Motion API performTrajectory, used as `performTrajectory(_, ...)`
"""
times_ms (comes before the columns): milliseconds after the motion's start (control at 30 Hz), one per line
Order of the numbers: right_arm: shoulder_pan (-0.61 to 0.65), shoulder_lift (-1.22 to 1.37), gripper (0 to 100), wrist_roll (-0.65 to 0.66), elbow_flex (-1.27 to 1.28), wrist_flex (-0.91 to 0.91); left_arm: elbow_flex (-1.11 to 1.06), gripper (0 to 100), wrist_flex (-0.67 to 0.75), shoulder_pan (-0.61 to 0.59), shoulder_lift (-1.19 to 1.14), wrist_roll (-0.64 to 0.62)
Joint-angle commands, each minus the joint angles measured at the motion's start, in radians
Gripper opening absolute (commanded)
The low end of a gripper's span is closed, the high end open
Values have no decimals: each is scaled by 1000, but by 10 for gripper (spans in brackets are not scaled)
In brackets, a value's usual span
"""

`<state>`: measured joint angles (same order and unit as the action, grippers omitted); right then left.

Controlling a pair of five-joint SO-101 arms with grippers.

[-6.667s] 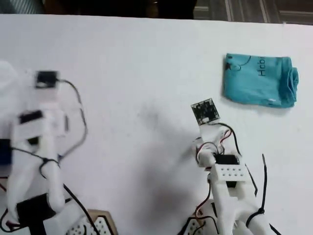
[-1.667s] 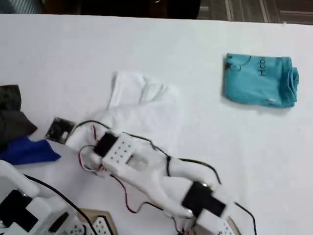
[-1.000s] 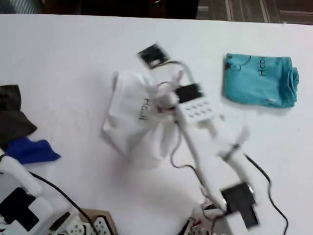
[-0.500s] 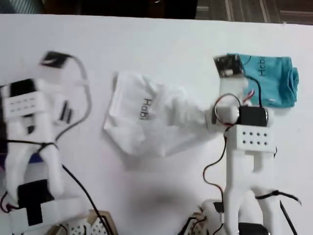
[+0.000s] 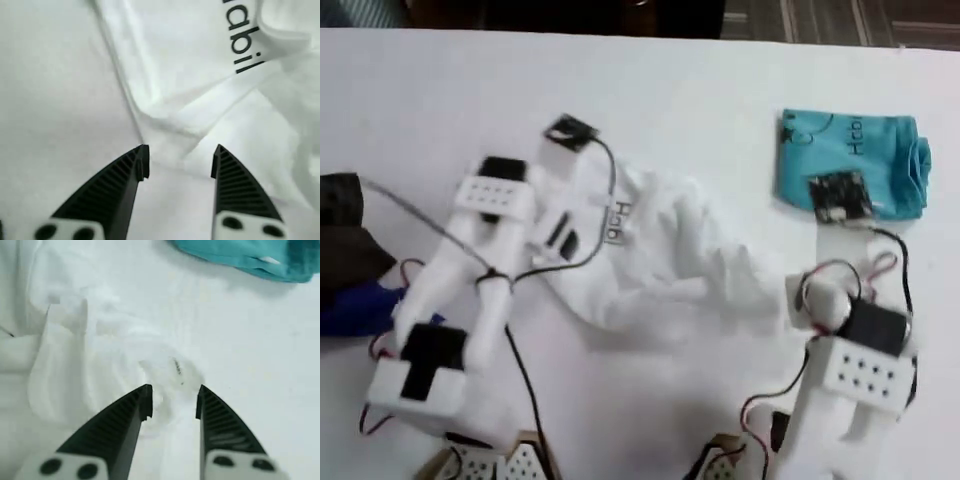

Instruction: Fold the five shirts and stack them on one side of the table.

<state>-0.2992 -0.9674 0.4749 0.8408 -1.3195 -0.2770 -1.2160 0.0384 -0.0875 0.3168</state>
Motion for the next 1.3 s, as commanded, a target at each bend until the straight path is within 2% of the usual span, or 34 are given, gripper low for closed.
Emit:
performTrajectory(0, -71, -120, 149, 12, 133, 77, 15, 225, 66, 46, -48, -11)
performTrajectory(233, -88, -302, 149, 14, 388, 151, 8, 209, 75, 49, -143, -3)
performTrajectory(300, -88, -346, 149, 14, 407, 153, 7, 168, 71, 29, -164, -3)
performTrajectory(433, -87, -406, 149, 14, 427, 177, 15, 15, 29, -15, -186, -2)
performTrajectory(633, -47, -415, 149, 8, 431, 171, 18, 28, -60, -152, -123, 3)
performTrajectory(767, 15, -415, 149, 6, 431, 177, 12, 28, -158, -265, -5, 132)
performTrajectory(933, 171, -414, 149, 5, 425, 191, 7, 27, -267, -460, 140, 267)
performTrajectory(1033, 254, -392, 149, -43, 422, 239, 5, 28, -295, -574, 175, 368)
performTrajectory(1133, 337, -274, 149, -104, 361, 272, 5, 39, -318, -643, 175, 450)
performTrajectory(1267, 443, 15, 151, -181, 147, 269, 18, 155, -328, -675, 183, 500)
